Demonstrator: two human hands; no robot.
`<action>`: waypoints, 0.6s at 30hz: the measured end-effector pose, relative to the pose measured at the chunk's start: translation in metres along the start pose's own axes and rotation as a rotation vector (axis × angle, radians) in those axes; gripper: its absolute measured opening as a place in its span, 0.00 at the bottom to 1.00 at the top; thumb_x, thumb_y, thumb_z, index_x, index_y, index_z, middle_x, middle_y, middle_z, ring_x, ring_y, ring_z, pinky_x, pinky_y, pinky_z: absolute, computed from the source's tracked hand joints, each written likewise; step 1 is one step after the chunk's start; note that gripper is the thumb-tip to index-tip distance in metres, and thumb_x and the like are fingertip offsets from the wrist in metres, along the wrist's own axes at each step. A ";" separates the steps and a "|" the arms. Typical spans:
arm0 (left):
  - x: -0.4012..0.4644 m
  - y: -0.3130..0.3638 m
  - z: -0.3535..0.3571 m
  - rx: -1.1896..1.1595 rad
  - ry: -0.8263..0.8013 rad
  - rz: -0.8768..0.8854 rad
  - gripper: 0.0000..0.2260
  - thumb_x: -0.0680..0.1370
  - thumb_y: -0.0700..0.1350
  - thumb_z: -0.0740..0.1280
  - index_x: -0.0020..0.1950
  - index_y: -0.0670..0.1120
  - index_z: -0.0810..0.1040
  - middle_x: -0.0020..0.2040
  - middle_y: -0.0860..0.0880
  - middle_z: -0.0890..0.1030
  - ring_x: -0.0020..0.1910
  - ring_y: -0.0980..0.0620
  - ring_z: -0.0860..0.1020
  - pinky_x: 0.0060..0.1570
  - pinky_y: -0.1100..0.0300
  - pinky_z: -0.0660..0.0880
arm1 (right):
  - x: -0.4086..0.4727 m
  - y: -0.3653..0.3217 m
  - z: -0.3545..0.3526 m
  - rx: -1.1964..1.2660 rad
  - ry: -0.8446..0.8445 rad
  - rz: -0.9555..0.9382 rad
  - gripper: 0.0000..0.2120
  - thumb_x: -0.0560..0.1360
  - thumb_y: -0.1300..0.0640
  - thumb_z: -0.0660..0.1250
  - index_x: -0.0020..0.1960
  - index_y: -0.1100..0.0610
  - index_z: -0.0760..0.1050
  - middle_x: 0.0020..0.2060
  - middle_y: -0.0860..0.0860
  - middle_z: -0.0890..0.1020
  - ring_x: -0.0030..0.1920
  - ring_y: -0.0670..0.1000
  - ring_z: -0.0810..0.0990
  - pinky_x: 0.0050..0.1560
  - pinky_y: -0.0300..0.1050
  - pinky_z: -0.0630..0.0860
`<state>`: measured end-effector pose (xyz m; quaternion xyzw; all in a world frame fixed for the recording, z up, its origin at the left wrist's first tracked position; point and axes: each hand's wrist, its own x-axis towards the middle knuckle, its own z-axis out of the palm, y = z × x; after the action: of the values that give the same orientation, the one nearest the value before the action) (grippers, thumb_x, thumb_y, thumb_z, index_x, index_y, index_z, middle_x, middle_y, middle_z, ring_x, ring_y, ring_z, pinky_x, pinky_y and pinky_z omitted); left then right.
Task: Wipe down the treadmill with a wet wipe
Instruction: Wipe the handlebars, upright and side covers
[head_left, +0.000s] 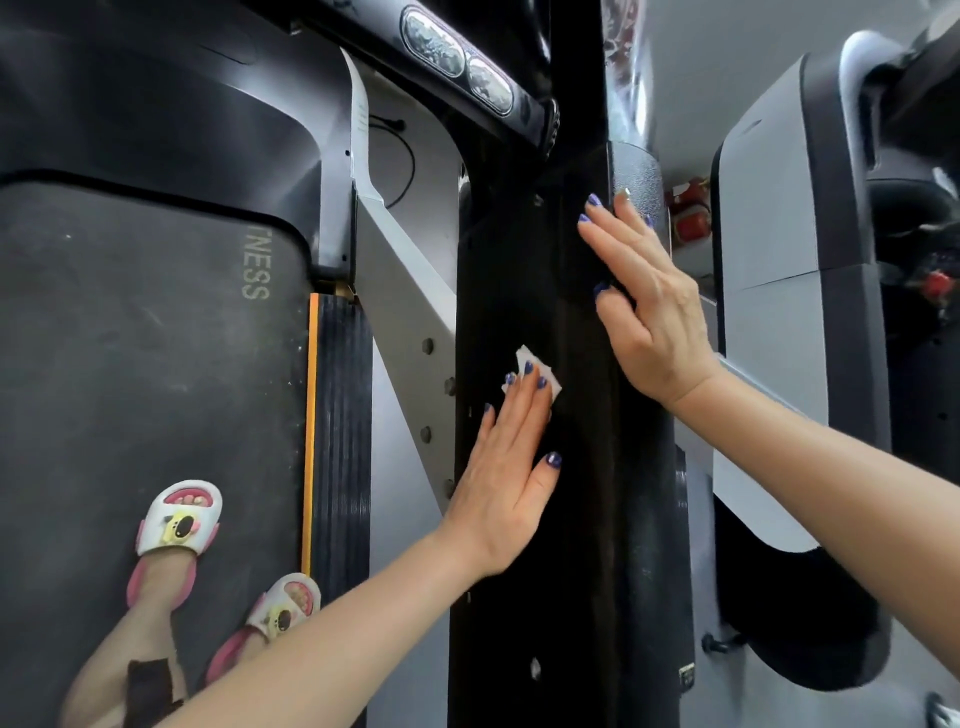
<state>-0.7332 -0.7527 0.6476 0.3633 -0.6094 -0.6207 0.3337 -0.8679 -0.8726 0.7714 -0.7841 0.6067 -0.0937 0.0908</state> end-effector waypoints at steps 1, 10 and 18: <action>-0.001 0.000 0.000 0.009 -0.009 -0.003 0.29 0.84 0.53 0.50 0.82 0.52 0.41 0.82 0.59 0.39 0.80 0.60 0.39 0.81 0.50 0.40 | 0.000 0.004 -0.004 -0.002 -0.033 -0.034 0.28 0.74 0.65 0.56 0.74 0.64 0.70 0.75 0.58 0.69 0.79 0.60 0.59 0.81 0.53 0.53; 0.006 0.009 -0.003 0.117 -0.008 0.153 0.28 0.84 0.51 0.51 0.82 0.49 0.45 0.83 0.55 0.42 0.82 0.55 0.42 0.81 0.49 0.42 | 0.001 0.016 -0.004 0.018 -0.002 -0.118 0.26 0.76 0.74 0.55 0.73 0.68 0.68 0.75 0.63 0.66 0.78 0.62 0.61 0.76 0.65 0.61; 0.006 0.019 0.005 0.105 0.027 0.166 0.28 0.84 0.50 0.52 0.82 0.46 0.47 0.84 0.52 0.44 0.82 0.52 0.44 0.80 0.50 0.41 | 0.000 0.015 -0.005 0.014 0.009 -0.103 0.25 0.77 0.73 0.54 0.73 0.68 0.69 0.75 0.63 0.67 0.78 0.61 0.61 0.77 0.62 0.61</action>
<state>-0.7410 -0.7560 0.6663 0.3368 -0.6648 -0.5531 0.3725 -0.8828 -0.8766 0.7728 -0.8131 0.5654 -0.1062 0.0886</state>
